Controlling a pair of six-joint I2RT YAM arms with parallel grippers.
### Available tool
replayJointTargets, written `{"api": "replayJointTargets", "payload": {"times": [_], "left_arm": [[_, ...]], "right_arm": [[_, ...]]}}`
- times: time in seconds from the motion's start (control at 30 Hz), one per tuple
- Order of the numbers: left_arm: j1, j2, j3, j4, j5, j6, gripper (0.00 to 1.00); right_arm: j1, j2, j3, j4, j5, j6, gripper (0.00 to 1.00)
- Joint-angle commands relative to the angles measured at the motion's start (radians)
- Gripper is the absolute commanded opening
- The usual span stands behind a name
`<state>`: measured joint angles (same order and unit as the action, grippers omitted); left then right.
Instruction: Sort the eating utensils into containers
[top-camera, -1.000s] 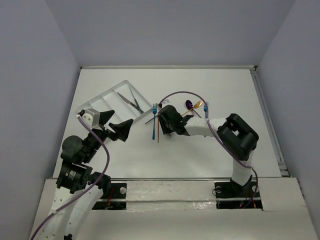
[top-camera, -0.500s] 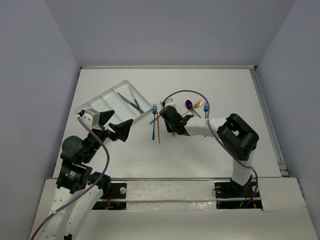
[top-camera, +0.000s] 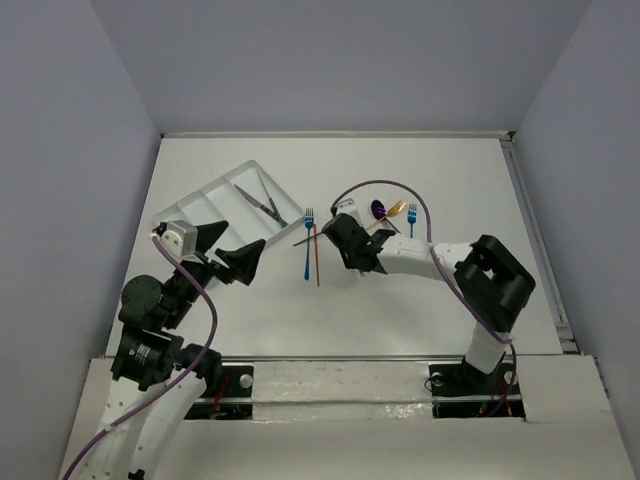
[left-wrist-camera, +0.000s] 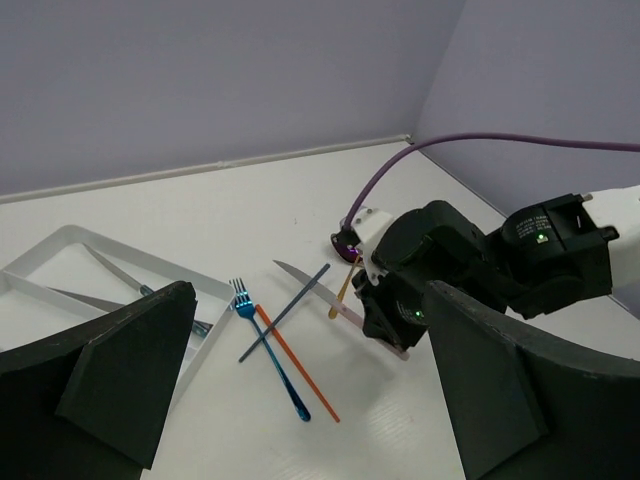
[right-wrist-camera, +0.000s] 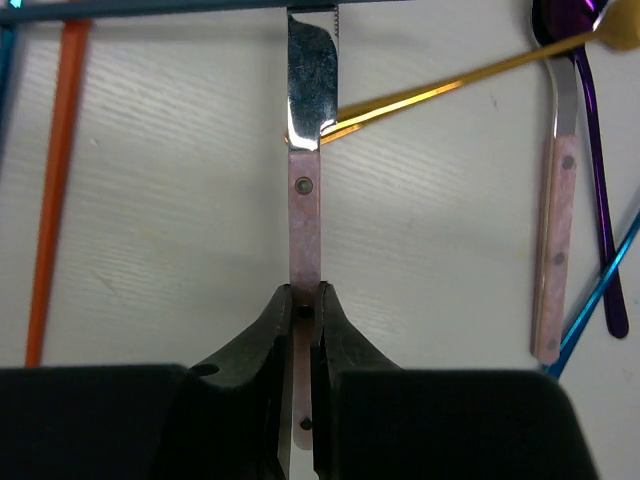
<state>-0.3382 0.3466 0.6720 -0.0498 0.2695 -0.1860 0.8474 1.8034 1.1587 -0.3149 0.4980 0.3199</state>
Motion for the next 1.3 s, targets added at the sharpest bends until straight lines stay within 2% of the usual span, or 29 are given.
{"api": "replayJointTargets", "payload": {"times": [0.0, 0.2, 0.47, 0.57, 0.67, 0.73, 0.9, 1.03, 1.27], "left_arm": [[0.005, -0.018, 0.023, 0.042, 0.016, -0.009, 0.99], [-0.004, -0.026, 0.023, 0.044, 0.013, -0.009, 0.99], [-0.013, -0.034, 0.024, 0.042, 0.008, -0.006, 0.99], [-0.013, -0.038, 0.024, 0.044, 0.007, -0.006, 0.99], [-0.013, -0.041, 0.026, 0.044, -0.006, -0.004, 0.99], [-0.013, -0.046, 0.032, 0.039, -0.019, -0.001, 0.99], [-0.013, -0.055, 0.034, 0.034, -0.042, 0.000, 0.99], [-0.013, -0.054, 0.037, 0.034, -0.042, 0.000, 0.99], [-0.013, -0.054, 0.034, 0.034, -0.036, -0.001, 0.99]], "right_arm": [[0.039, -0.072, -0.036, -0.125, 0.156, 0.056, 0.00], [0.039, -0.029, 0.059, -0.259, 0.350, 0.057, 0.00], [0.039, -0.096, 0.128, -0.214, 0.425, -0.021, 0.00], [0.039, -0.137, 0.125, -0.058, 0.312, -0.149, 0.00], [0.039, -0.159, 0.108, 0.169, -0.015, -0.244, 0.00], [0.039, -0.135, 0.128, 0.276, -0.119, -0.261, 0.00], [0.039, 0.089, 0.318, 0.336, -0.223, -0.274, 0.00], [0.039, 0.217, 0.496, 0.405, -0.398, -0.240, 0.00], [0.039, 0.473, 0.836, 0.318, -0.417, -0.231, 0.00]]}}
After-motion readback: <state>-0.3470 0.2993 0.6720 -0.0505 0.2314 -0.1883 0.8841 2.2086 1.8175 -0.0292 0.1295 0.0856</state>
